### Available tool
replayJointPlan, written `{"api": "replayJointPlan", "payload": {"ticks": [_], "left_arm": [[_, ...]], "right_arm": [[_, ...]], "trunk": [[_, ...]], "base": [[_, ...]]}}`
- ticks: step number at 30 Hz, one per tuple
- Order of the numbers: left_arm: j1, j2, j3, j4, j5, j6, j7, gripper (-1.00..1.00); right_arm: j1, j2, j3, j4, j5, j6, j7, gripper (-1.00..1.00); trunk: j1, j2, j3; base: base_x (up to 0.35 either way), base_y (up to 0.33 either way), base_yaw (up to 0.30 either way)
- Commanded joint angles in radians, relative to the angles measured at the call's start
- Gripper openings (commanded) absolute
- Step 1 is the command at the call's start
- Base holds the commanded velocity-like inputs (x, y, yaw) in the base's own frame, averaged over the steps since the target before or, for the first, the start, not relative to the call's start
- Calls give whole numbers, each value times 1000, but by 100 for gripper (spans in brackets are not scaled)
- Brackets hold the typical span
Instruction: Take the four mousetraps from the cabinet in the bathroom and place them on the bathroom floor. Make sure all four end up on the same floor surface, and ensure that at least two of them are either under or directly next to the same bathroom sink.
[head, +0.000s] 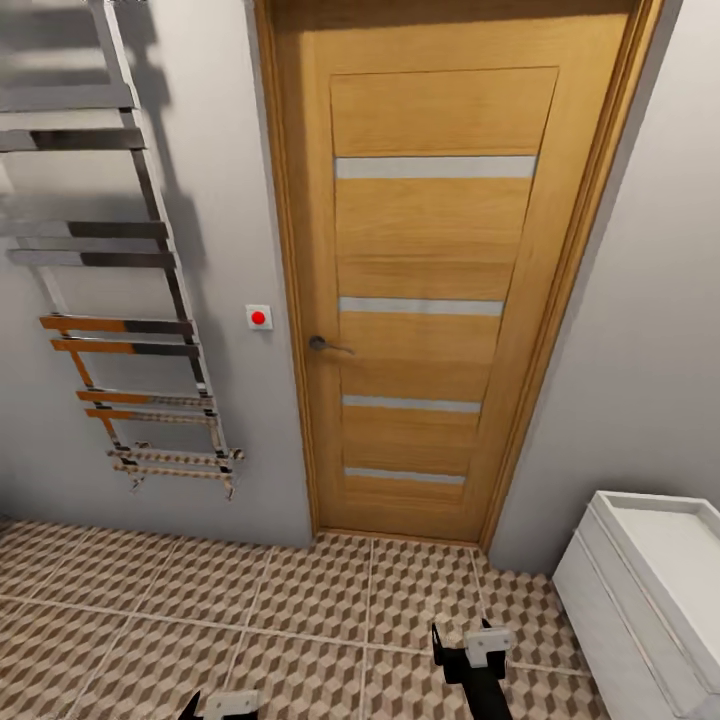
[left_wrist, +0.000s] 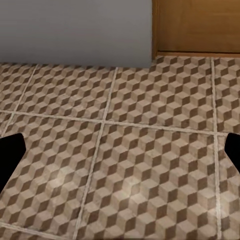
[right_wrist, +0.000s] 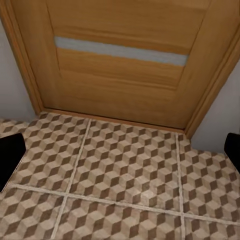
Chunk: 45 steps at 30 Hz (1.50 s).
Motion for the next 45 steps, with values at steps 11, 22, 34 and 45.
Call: {"api": "replayJointPlan", "payload": {"ticks": [11, 22, 34, 45], "left_arm": [[-2, -1, -9, 4, 10, -6, 0, 100], [-2, -1, -9, 4, 10, -6, 0, 100], [-2, -1, -9, 4, 10, -6, 0, 100], [-2, -1, -9, 4, 10, -6, 0, 100]], "right_arm": [[-1, 0, 5, 1, 7, -1, -10, 100], [-1, 0, 5, 1, 7, -1, -10, 100], [-1, 0, 5, 1, 7, -1, -10, 100], [-1, 0, 5, 1, 7, -1, -10, 100]], "trunk": [[1, -2, -2], [1, -2, -2], [1, -2, -2], [1, -2, -2]], "base": [[0, 0, 287], [0, 0, 287], [0, 0, 287], [0, 0, 287]]}}
